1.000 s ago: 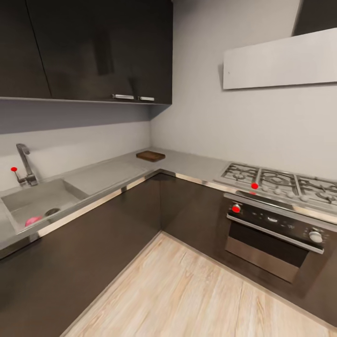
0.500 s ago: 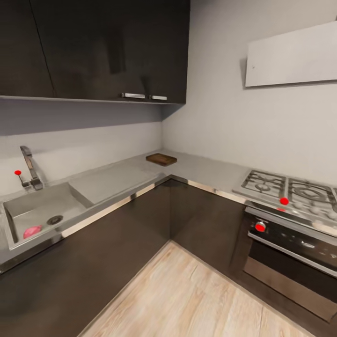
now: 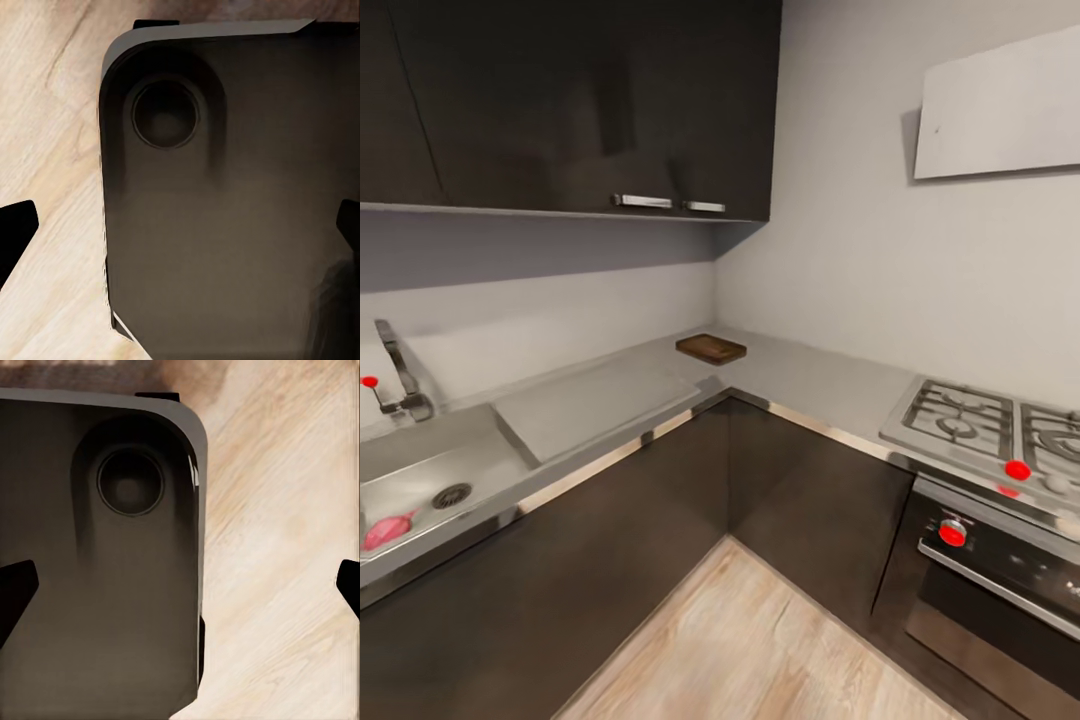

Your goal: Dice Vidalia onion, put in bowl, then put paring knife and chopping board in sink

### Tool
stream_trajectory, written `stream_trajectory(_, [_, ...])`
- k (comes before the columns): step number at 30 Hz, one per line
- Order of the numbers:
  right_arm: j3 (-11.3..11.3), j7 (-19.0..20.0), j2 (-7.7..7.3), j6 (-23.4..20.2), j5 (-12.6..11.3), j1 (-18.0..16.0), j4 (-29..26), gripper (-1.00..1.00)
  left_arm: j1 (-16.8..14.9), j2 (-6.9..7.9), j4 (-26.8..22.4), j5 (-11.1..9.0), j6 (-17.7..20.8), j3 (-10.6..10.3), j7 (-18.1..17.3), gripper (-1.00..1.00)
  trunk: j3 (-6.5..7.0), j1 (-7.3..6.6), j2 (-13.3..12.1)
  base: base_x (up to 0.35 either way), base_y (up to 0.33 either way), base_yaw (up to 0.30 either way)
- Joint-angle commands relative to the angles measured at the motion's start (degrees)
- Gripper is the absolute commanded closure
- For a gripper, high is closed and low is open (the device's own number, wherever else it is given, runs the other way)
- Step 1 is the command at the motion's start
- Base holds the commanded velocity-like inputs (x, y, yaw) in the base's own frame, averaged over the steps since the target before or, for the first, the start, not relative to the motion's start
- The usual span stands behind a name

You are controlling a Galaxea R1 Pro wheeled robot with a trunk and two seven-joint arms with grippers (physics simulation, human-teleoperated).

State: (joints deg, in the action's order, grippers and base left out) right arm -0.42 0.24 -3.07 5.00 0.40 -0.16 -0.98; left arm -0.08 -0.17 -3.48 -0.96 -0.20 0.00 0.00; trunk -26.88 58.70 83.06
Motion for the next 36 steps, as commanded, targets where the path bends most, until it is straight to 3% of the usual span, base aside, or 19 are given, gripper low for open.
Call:
stream_trajectory(1, [0.0,0.0,0.00,0.2,0.0,0.0,0.0,-1.00,0.0,0.00,0.0,-0.1,0.0,0.0,0.0,-1.00,-0.05,0.03,0.0,0.315,-0.155,0.001])
stream_trajectory(6, [0.0,0.0,0.00,0.2,0.0,0.0,0.0,-1.00,0.0,0.00,0.0,-0.1,0.0,0.0,0.0,-1.00,-0.05,0.03,0.0,0.313,-0.160,0.042])
stream_trajectory(18, [0.0,0.0,0.00,0.2,0.0,0.0,0.0,-1.00,0.0,0.00,0.0,-0.1,-0.1,0.0,0.0,-1.00,-0.05,0.03,0.0,0.292,-0.126,0.233])
stream_trajectory(36, [0.2,0.0,0.00,0.3,0.2,0.0,0.2,-1.00,0.0,0.00,0.0,-0.1,-0.1,0.0,0.0,-1.00,-0.05,0.03,0.0,0.261,-0.147,0.013])
